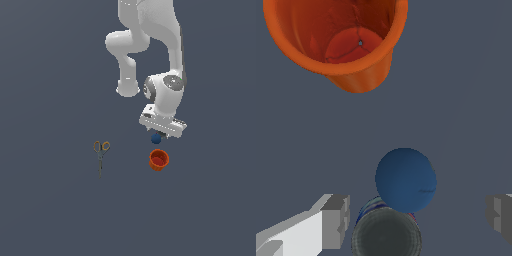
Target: Pick up a designated object from a clutter of objects.
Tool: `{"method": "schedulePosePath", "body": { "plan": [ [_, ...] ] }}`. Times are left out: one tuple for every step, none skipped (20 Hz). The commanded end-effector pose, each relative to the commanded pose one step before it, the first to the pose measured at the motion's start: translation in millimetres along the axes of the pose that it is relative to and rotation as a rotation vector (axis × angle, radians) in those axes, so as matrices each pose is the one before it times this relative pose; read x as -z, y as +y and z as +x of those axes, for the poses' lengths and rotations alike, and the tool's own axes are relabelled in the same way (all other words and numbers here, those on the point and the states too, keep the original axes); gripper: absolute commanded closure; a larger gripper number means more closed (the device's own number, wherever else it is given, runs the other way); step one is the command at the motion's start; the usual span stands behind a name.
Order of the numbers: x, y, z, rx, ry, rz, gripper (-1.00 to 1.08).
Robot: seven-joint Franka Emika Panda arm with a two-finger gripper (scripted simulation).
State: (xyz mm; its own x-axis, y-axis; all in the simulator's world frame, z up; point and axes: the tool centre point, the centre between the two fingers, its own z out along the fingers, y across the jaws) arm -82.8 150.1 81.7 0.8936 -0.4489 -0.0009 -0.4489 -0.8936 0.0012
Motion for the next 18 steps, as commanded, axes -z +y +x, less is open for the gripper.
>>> {"method": "schedulePosePath", "body": {
  "plan": [
    [-0.1,0.09,0.29,-0.00063,0.00038,0.00031,-0.92],
    [-0.82,0.01,-0.05,0.0,0.0,0.0,-0.92],
    [-1.36,0.01,-0.08,0.0,0.0,0.0,-0.92],
    [-1.89,0.02,-0.12,0.0,0.0,0.0,-0.92],
    [-2.42,0.02,-0.15,0.0,0.0,0.0,-0.92],
    [-2.94,0.01,-0.18,0.0,0.0,0.0,-0.92],
    [-3.33,0.24,0.0,-0.00062,0.00006,0.0003,-0.92],
    [-3.95,0.0,-0.22,0.0,0.0,0.0,-0.92],
    [-4.44,-0.02,-0.24,0.0,0.0,0.0,-0.92],
    [-4.79,0.19,-0.03,-0.00062,0.00005,0.00029,-0.92],
    [-4.85,-0.06,-0.2,0.0,0.0,0.0,-0.92],
    [-4.3,-0.08,-0.15,0.0,0.0,0.0,-0.92],
    [-3.65,0.15,0.11,-0.00065,0.00016,0.00017,-0.92],
    [-3.23,-0.08,-0.07,0.0,0.0,0.0,-0.92],
    [-2.72,-0.08,-0.04,0.0,0.0,0.0,-0.92],
    [-2.21,-0.07,-0.02,0.0,0.0,0.0,-0.92],
    [-1.61,0.15,0.19,-0.00062,0.00029,0.00001,-0.92],
    [-1.22,-0.05,0.0,0.0,0.0,0.0,-0.92]
  ]
}}
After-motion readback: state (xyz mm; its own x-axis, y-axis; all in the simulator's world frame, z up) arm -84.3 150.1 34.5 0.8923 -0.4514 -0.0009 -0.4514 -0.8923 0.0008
